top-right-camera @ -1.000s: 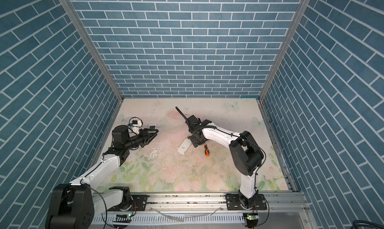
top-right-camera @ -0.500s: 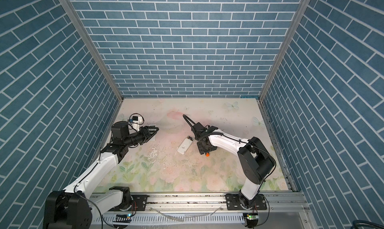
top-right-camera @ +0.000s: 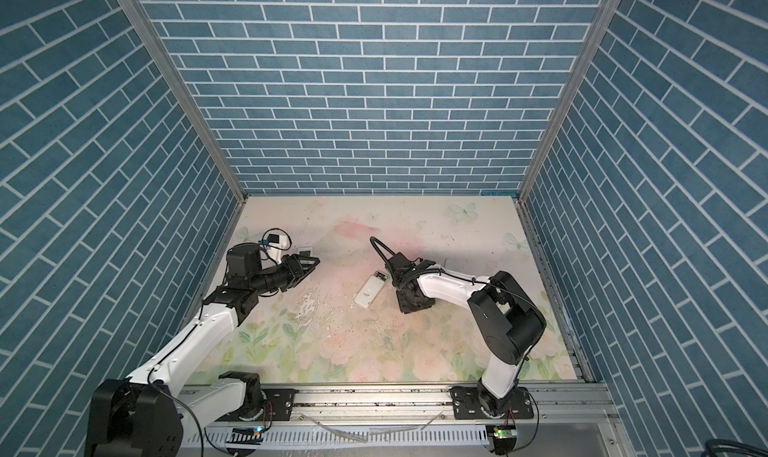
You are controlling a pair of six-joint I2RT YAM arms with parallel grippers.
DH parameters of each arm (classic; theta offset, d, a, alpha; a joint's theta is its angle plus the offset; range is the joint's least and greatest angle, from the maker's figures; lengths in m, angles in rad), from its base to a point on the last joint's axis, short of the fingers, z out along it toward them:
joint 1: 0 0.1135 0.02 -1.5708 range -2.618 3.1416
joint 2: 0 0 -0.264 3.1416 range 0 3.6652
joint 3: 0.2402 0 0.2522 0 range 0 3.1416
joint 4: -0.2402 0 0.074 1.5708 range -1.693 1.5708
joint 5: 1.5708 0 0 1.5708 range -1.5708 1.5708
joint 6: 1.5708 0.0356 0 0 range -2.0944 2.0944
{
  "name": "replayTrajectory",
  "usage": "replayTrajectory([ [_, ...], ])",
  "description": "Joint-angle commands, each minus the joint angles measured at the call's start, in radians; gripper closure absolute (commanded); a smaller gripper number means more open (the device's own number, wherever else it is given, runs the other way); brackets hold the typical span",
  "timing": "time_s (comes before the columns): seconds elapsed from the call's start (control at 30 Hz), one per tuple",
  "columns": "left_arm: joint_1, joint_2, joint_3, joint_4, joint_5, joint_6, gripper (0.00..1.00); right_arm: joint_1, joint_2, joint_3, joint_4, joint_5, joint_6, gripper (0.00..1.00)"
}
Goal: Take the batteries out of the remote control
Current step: 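Release the remote and move the right gripper over the screwdriver, then grasp the orange-handled screwdriver with the right gripper while the left gripper approaches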
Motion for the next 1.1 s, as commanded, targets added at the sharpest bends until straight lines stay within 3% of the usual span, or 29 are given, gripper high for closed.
replayTrajectory([
  [0.0, -0.008, 0.006, 0.029, -0.006, -0.011, 0.015, 0.61, -0.009, 0.011, -0.033, 0.027, -0.005, 0.040, 0.62],
  [0.33, -0.035, 0.030, 0.029, -0.001, -0.033, 0.018, 0.59, -0.023, -0.045, -0.058, 0.047, -0.042, 0.016, 0.88],
  [0.63, -0.099, 0.078, -0.014, 0.105, -0.064, -0.014, 0.55, -0.021, -0.203, -0.096, 0.094, -0.202, -0.077, 0.91],
  [0.97, -0.241, 0.168, -0.025, 0.254, -0.097, -0.065, 0.54, 0.016, -0.181, 0.038, 0.036, -0.204, -0.119, 0.92],
  [1.07, -0.285, 0.201, -0.018, 0.301, -0.111, -0.080, 0.54, 0.024, -0.170, 0.072, 0.042, -0.255, -0.114, 0.92],
])
